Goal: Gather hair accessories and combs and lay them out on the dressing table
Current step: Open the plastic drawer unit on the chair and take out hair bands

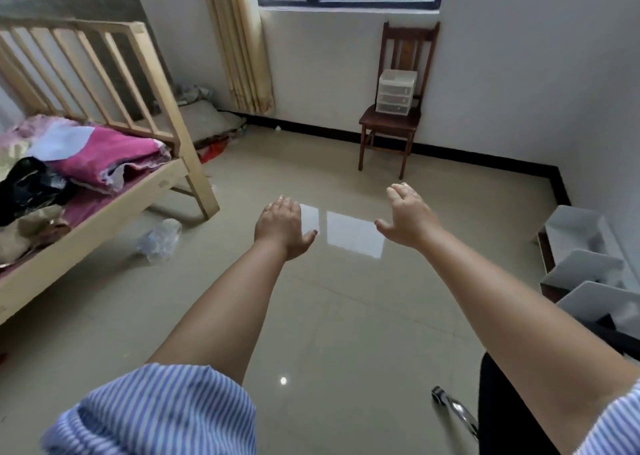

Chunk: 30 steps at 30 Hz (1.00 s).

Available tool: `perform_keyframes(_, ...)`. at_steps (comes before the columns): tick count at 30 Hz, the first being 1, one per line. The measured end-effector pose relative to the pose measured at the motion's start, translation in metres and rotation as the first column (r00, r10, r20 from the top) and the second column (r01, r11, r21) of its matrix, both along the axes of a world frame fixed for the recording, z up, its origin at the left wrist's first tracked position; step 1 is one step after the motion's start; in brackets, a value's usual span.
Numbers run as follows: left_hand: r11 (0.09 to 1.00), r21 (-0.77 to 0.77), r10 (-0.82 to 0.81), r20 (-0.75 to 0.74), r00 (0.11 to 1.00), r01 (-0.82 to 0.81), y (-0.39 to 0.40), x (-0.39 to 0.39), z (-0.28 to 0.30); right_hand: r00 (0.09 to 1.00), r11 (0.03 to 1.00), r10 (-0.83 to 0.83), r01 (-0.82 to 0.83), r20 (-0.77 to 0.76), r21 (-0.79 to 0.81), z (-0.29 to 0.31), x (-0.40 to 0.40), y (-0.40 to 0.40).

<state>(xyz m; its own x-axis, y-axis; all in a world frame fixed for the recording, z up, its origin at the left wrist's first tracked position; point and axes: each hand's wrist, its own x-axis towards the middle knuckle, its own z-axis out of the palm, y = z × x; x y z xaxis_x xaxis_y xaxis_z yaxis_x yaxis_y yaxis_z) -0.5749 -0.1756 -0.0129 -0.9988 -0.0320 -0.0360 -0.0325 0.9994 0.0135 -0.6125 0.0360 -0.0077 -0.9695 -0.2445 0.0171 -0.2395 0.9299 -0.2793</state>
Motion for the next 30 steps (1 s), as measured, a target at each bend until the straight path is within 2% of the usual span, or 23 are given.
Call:
perform_keyframes(4,0.996,-0.029,-0.09,-0.002,0.996,0.09,-0.006,-0.139,-0.003,0.997,0.996,-0.072,0.071,0.034,0.046,-0.01,-0.12,0.007)
perform_keyframes(8,0.985,-0.037,-0.171,-0.053,0.984,0.169,-0.001,-0.289,-0.01,0.998,0.992,-0.065,0.062,0.022,0.111,-0.021,-0.255,0.016)
perform_keyframes(17,0.979,-0.067,-0.193,-0.039,0.98,0.19,0.001,-0.59,0.002,0.993,0.992,-0.111,0.108,0.045,0.062,-0.004,-0.555,0.018)
perform_keyframes(25,0.976,-0.027,-0.217,-0.056,0.975,0.216,-0.007,-0.872,-0.014,0.984,0.985,-0.175,0.175,0.031,0.01,-0.027,-0.822,0.003)
perform_keyframes(30,0.96,-0.014,-0.28,-0.033,0.959,0.28,0.004,-1.037,-0.021,0.963,0.969,-0.248,0.246,0.101,0.036,-0.039,-0.971,0.01)
